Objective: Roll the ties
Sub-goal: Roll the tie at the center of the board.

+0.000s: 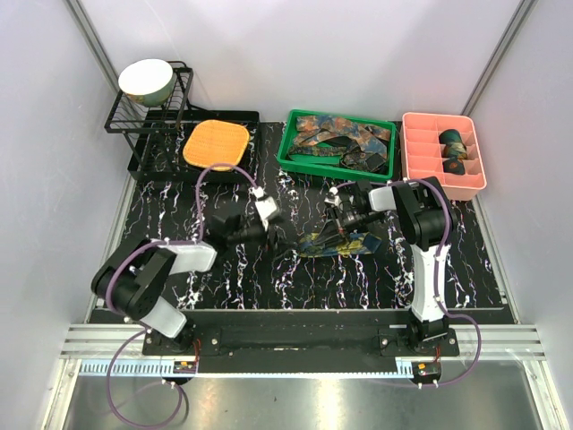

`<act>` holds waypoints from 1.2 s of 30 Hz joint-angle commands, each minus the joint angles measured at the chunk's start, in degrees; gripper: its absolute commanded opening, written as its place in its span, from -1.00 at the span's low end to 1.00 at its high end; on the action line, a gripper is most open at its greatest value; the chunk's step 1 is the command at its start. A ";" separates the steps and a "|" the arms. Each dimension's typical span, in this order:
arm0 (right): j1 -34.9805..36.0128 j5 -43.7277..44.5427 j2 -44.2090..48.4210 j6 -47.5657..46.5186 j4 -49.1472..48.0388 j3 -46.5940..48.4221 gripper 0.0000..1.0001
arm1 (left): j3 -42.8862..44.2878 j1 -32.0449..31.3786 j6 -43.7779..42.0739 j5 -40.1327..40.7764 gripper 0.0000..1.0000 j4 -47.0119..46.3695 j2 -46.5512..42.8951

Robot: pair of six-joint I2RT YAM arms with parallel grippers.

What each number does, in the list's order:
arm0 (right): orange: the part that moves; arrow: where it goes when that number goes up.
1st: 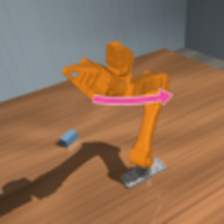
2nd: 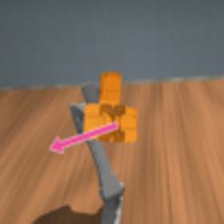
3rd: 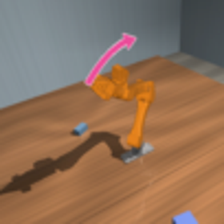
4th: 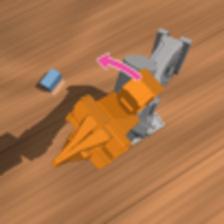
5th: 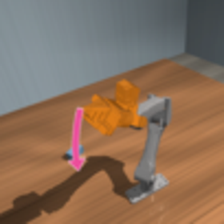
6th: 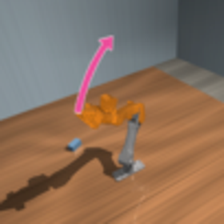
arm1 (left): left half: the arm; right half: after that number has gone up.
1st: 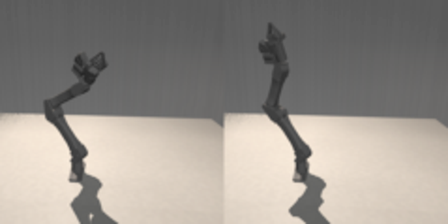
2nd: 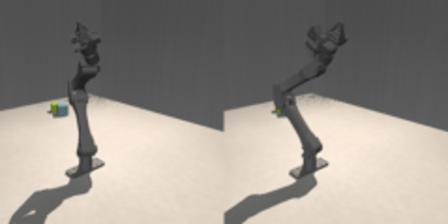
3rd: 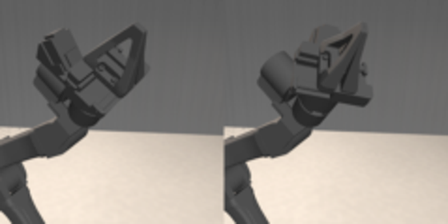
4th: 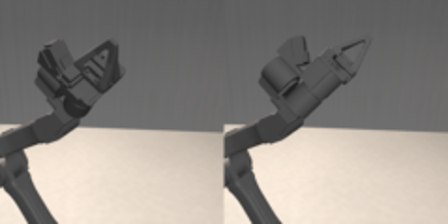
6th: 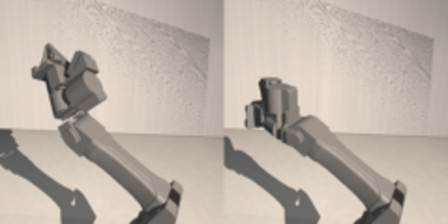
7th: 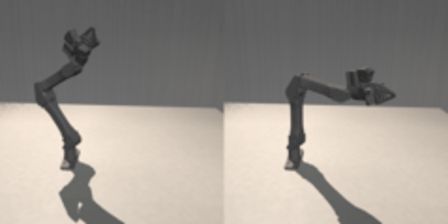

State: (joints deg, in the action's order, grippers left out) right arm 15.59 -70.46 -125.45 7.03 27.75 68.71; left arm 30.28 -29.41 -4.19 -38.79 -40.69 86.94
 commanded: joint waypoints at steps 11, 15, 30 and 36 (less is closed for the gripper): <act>2.34 7.26 -2.78 -4.48 -0.06 0.64 -1.00 | 1.53 -3.29 -6.36 -4.46 0.93 -20.04 15.45; 2.51 7.17 -2.61 -4.21 -0.76 0.46 -1.00 | 3.03 -3.46 -5.40 -5.60 0.92 -22.24 18.70; 2.42 6.74 -2.52 -3.95 -1.82 0.02 -1.00 | 7.60 -7.68 -5.66 -5.69 0.08 -16.80 23.98; 2.42 6.74 -1.99 -3.86 -2.35 -0.50 -1.00 | 5.58 -7.68 -5.40 -4.63 0.36 -15.21 23.81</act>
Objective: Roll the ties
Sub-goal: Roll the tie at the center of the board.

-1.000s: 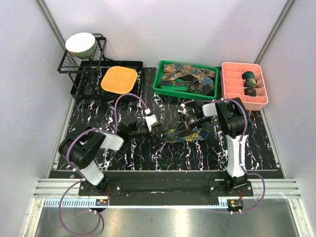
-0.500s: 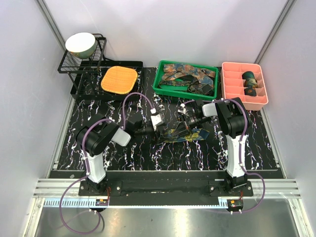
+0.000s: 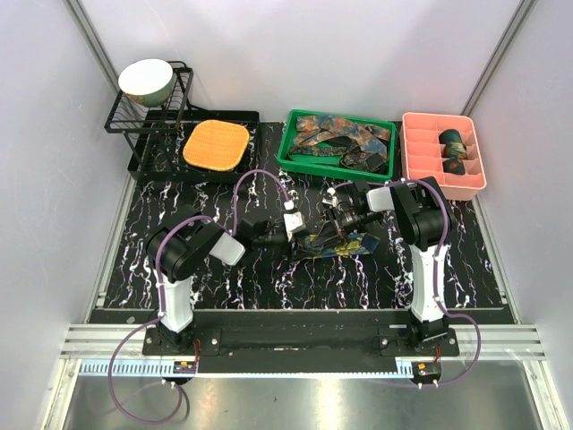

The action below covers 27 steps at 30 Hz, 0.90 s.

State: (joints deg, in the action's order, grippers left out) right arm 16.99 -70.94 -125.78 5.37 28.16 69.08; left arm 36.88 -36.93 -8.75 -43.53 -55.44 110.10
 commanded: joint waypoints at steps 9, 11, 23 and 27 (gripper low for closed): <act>1.02 7.48 -1.67 -2.03 -3.38 -1.05 -1.00 | 1.26 -1.13 0.32 0.29 0.01 -1.43 2.48; 1.02 7.65 -1.58 -1.94 -3.38 -1.05 -1.00 | 2.23 -1.30 -0.30 0.81 -0.24 0.94 2.13; -0.03 10.11 0.62 -2.64 3.46 2.81 -0.33 | 6.09 -1.66 -9.26 11.44 -1.00 38.81 -6.74; -2.39 10.90 1.67 -3.96 10.75 7.12 -0.11 | 10.82 -2.88 -11.02 16.00 -1.00 47.43 -5.43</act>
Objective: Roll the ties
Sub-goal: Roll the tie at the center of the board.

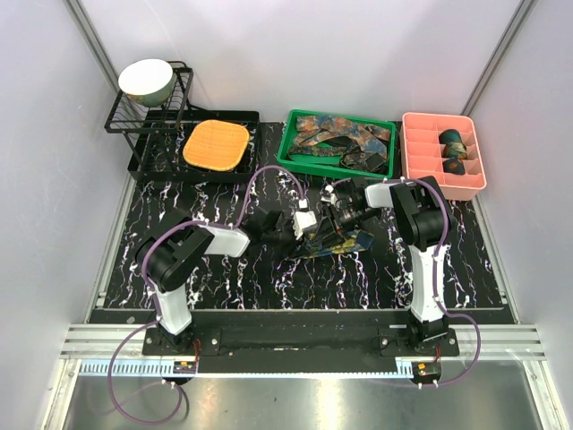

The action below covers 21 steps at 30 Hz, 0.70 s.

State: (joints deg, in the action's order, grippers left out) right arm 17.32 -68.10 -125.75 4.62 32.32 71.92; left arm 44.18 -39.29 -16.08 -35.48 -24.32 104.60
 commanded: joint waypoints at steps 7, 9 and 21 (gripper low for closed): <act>-5.46 7.63 6.21 -6.47 14.27 4.99 0.08 | 8.81 -2.81 -5.98 13.33 -1.00 26.50 2.36; -5.46 6.75 6.66 -5.86 13.66 4.11 0.08 | 9.95 -3.43 -6.25 14.82 -1.00 28.35 2.72; -2.29 9.72 5.70 -2.34 9.61 4.46 0.01 | 18.48 -6.68 -6.51 20.10 -1.00 38.19 7.28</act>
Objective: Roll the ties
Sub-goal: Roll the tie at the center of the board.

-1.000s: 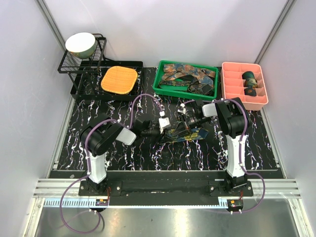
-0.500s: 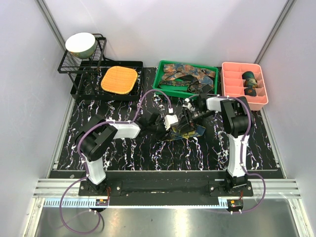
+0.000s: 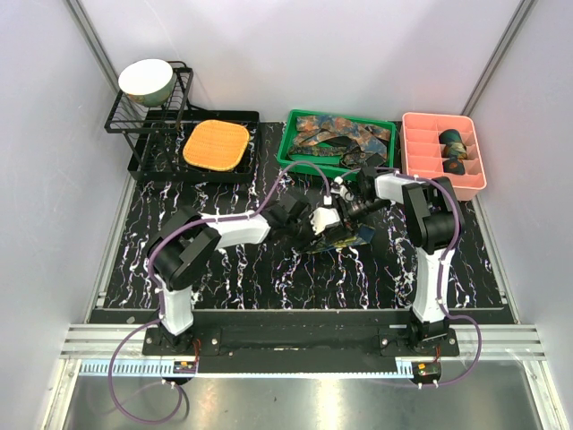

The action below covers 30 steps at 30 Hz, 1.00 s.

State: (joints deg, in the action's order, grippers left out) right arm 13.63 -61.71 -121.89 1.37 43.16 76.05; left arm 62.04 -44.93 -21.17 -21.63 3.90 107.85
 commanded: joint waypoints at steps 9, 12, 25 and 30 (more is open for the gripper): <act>1.40 10.29 1.30 -1.01 -2.64 0.94 -0.39 | 3.26 -1.83 -2.47 6.77 -1.00 13.58 5.26; 1.40 10.82 1.56 -1.10 -3.08 0.94 -0.29 | 3.79 -2.01 -3.00 6.51 -1.00 14.55 5.53; 1.31 5.47 3.23 -0.14 -6.15 0.51 -0.16 | 5.55 -2.53 -3.79 5.46 -1.00 17.10 7.20; 1.31 0.99 4.99 0.04 -7.39 -0.55 -0.10 | 5.72 -2.53 -3.88 5.19 -1.00 17.46 7.37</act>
State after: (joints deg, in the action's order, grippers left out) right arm 14.59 -55.81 -121.51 1.32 39.66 75.61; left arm 69.36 -46.59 -23.42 -18.41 14.20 110.74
